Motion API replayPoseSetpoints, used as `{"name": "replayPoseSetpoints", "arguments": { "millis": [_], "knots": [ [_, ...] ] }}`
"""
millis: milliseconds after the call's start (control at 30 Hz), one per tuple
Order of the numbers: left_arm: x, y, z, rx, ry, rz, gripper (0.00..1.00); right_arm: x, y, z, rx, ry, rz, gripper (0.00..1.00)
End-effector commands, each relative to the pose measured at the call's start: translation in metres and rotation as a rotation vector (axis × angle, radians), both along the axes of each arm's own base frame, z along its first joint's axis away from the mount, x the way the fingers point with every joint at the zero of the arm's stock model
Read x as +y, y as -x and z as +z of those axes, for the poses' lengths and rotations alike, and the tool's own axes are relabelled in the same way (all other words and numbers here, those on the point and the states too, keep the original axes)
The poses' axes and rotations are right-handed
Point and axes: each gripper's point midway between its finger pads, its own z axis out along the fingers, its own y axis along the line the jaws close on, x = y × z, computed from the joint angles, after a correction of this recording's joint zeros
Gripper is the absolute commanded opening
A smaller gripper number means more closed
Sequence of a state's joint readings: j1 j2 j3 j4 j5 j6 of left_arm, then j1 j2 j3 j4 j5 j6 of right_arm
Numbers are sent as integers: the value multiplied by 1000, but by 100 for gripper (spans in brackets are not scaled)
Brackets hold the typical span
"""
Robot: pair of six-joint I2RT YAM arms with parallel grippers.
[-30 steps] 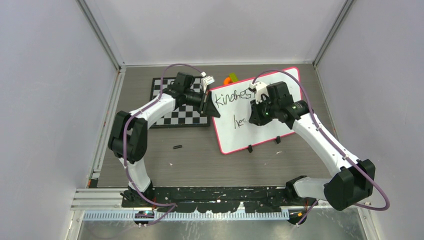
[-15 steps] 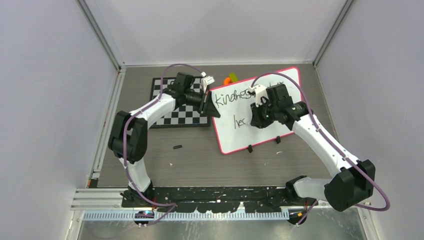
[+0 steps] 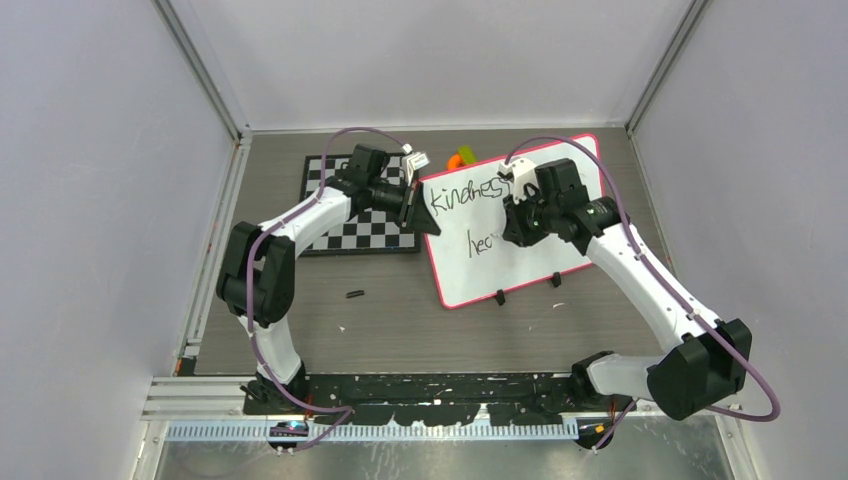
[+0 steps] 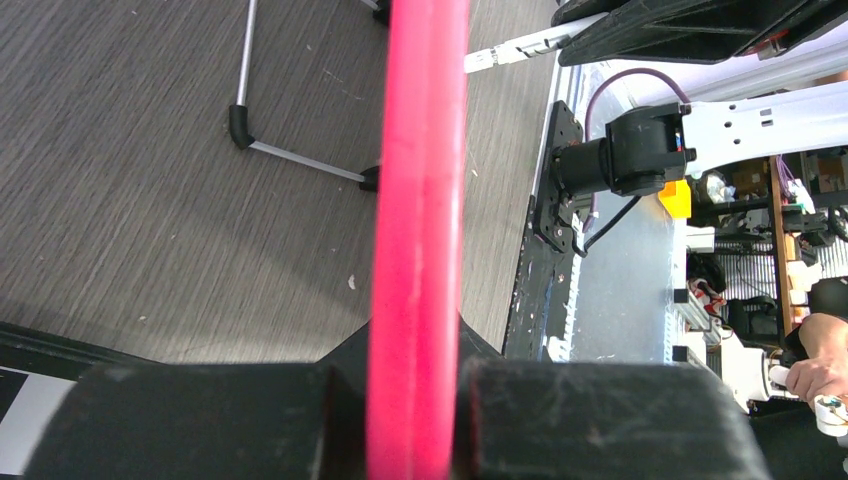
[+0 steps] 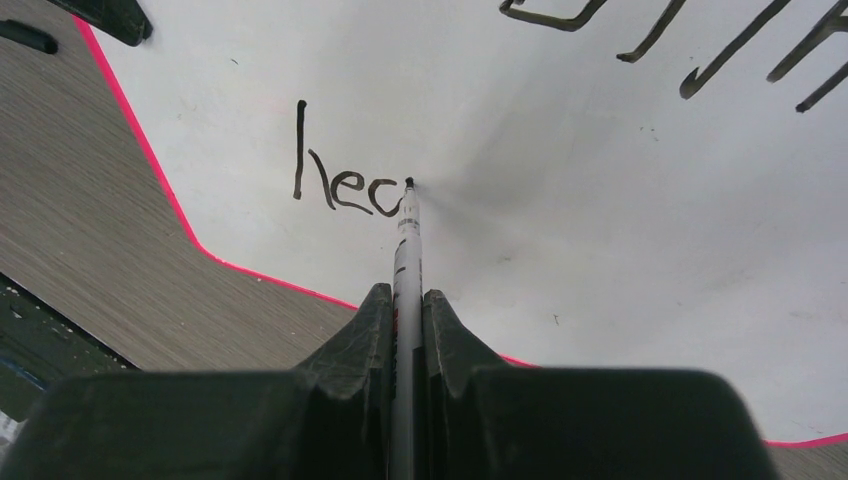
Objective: Write a sentence on the whiteboard
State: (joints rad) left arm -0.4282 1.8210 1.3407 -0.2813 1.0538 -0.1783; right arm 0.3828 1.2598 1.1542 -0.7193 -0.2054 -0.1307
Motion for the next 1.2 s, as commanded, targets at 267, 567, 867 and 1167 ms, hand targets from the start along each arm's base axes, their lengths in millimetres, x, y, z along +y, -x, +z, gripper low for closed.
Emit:
{"name": "replayPoseSetpoints", "arguments": {
  "millis": [267,567,867,1167],
  "knots": [
    [-8,0,12,-21,17,-15,0,-3,2,-5,-10,-4,-7,0],
    [-8,0,13,-23,16,-15,0,-15,9,0,-31,48,-5,0],
    [-9,3,13,-25,14,-25,0,-10,4,27,-78,13,10,0],
    [-10,4,11,-22,12,-27,0,0,-8,25,-78,-21,5,0]
  ]
}}
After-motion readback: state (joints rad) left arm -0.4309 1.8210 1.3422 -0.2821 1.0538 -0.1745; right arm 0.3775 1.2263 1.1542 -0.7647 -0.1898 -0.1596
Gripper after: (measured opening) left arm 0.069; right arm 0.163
